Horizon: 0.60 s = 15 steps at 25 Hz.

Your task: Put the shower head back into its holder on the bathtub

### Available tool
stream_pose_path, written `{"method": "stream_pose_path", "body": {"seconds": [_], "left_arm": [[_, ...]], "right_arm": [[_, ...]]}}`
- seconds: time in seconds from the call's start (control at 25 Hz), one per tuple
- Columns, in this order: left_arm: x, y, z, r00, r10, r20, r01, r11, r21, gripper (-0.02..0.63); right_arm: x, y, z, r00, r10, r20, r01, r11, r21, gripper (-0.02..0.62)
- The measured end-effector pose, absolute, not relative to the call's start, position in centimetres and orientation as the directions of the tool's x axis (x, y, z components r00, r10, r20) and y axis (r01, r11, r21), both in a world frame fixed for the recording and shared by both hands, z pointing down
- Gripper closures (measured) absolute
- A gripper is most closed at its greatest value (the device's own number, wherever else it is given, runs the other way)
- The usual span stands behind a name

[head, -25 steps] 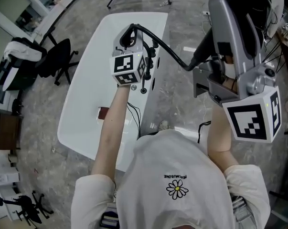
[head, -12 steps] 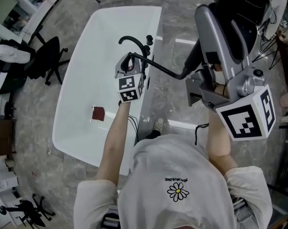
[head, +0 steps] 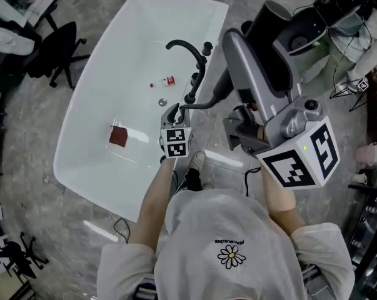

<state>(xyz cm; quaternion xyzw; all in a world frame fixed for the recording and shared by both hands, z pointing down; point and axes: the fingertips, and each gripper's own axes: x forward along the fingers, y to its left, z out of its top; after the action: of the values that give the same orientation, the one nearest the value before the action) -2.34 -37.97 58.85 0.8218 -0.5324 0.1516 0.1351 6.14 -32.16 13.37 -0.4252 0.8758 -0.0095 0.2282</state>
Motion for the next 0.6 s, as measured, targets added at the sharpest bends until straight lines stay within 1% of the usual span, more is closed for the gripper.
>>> {"method": "stream_pose_path", "body": {"seconds": [0.12,0.24,0.44,0.6], "left_arm": [[-3.8,-36.9,60.4,0.386,-0.819,0.425,-0.917,-0.390,0.081,0.514],[-6.0,-35.8,62.1,0.355,-0.819,0.451,-0.932,-0.349,0.100,0.514],[-11.5,-35.4,63.3,0.237,-0.863,0.446,-0.969,-0.181,0.166,0.525],[-14.9,-36.1,62.0,0.167,-0.895,0.414,-0.975,-0.089,0.202,0.549]], "right_arm": [[3.2,-35.1,16.9,-0.573,-0.751,-0.328,-0.718,0.653,-0.240,0.457],[0.8,-37.3,20.8,-0.598,-0.757,-0.262,-0.714,0.652,-0.255,0.457],[-2.0,-40.0,28.5,-0.629,-0.766,-0.135,-0.720,0.639,-0.270,0.457],[-3.8,-42.0,36.4,-0.636,-0.772,0.009,-0.742,0.608,-0.282,0.457]]}}
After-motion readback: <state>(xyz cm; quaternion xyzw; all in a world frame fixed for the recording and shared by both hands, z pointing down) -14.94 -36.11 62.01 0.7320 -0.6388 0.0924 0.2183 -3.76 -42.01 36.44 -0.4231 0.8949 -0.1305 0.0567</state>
